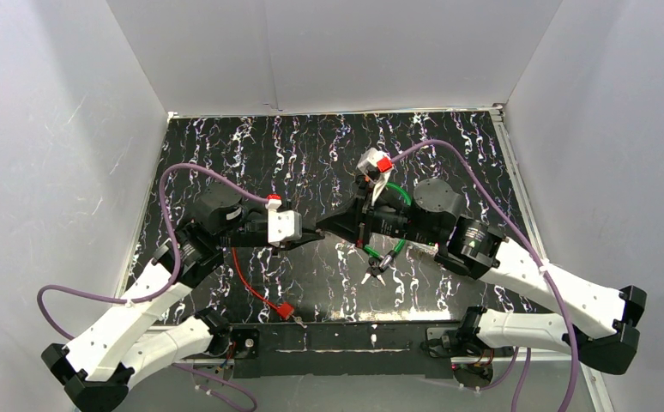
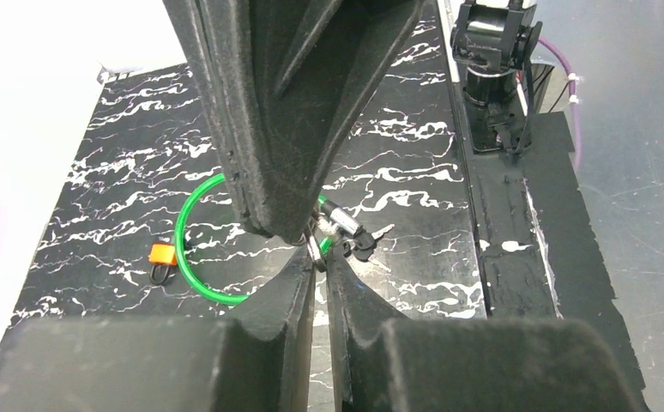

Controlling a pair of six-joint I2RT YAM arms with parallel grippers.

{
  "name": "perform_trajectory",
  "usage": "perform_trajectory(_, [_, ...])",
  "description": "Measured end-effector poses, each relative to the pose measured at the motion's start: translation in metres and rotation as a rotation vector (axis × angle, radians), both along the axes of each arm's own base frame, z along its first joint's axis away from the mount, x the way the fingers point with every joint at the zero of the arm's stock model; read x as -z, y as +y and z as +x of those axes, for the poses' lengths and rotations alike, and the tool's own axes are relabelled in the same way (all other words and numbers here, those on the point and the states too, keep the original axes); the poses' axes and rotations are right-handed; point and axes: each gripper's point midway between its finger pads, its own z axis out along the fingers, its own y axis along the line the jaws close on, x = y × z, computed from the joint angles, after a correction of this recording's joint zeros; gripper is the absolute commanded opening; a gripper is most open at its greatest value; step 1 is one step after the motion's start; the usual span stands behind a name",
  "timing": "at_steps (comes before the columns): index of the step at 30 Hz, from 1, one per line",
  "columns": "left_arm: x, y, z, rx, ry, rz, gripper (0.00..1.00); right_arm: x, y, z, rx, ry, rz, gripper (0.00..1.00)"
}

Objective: Unlock with the key
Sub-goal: Adjust the key.

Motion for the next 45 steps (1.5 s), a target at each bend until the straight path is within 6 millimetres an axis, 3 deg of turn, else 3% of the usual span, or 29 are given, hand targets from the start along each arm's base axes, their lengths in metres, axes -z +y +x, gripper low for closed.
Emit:
perform_trajectory(7, [0.005, 0.005, 0.0, -0.015, 0.008, 0.031, 0.04, 0.008, -0.007, -0.003, 0.005, 0.011, -0.021, 0.01])
perform_trajectory(25, [-0.004, 0.015, -0.008, -0.03, 0.025, 0.065, 0.0, 0.015, -0.019, -0.007, 0.016, 0.022, -0.041, 0.01])
perform_trajectory(29, [-0.002, 0.017, -0.008, -0.038, 0.03, 0.075, 0.0, 0.024, -0.019, -0.007, 0.015, 0.033, -0.054, 0.26])
perform_trajectory(31, [-0.002, 0.018, -0.009, -0.035, 0.032, 0.076, 0.0, 0.028, -0.019, -0.008, 0.015, 0.042, -0.061, 0.33])
perform_trajectory(40, [-0.004, 0.018, -0.011, -0.024, 0.022, 0.071, 0.0, 0.031, -0.021, -0.006, 0.029, 0.044, -0.069, 0.51])
perform_trajectory(45, [-0.004, 0.021, -0.01, -0.008, -0.063, 0.087, 0.0, 0.033, -0.023, -0.003, 0.052, 0.066, -0.074, 0.55])
